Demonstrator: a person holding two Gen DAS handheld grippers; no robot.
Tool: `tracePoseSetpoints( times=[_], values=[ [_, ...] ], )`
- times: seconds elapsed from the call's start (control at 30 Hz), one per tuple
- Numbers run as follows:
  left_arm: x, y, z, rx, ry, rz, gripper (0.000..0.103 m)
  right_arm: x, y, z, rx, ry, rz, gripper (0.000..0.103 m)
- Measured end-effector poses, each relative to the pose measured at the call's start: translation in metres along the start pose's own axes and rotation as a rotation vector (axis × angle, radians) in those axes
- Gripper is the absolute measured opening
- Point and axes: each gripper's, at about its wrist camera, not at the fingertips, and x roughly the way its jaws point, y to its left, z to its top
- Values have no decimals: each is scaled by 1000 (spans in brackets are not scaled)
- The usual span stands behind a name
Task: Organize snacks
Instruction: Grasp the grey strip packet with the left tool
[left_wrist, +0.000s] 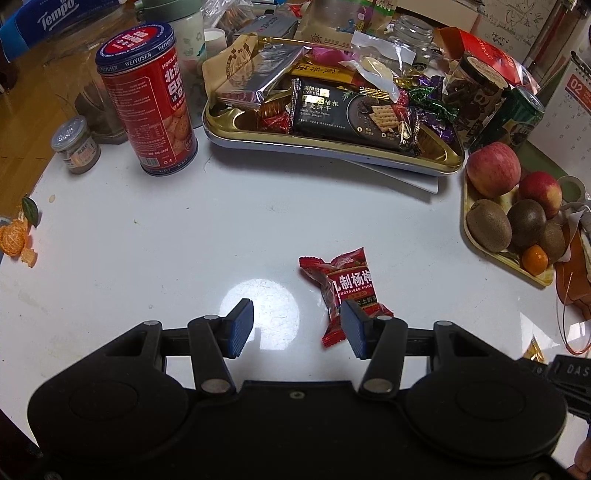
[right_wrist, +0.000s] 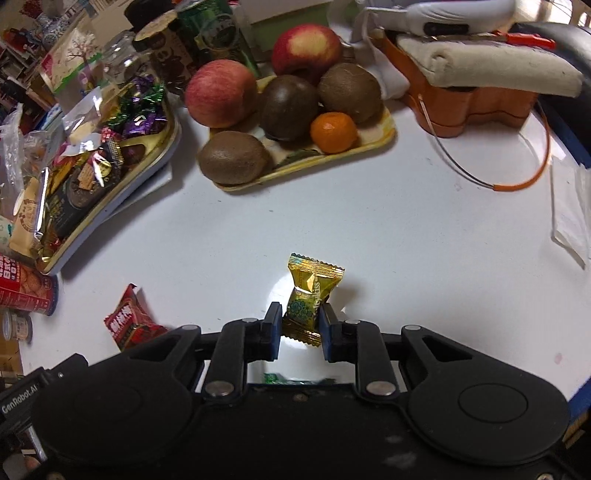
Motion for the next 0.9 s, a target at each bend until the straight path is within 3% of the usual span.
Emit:
tracePoseSetpoints(
  times=[0.13,0.33,0.5,0.67,0.9],
  values=[
    [8,-12,-7,33,35,-3,58,-8,-20,-6,6,16,-37,23],
    [13,-54,-38,211,81,-123,58,-24,-36,-5,7,5,12,23],
    [16,-85,-58,301,99,-227,58,-30,-43,-5,27,16,41,23],
    [25,-104,-69,344,105,-205,58,-32,-43,-6,34,39,85,23],
    [39,-113,-71,326,120,-157,58,-33,-45,-7,41,37,88,23]
  ],
)
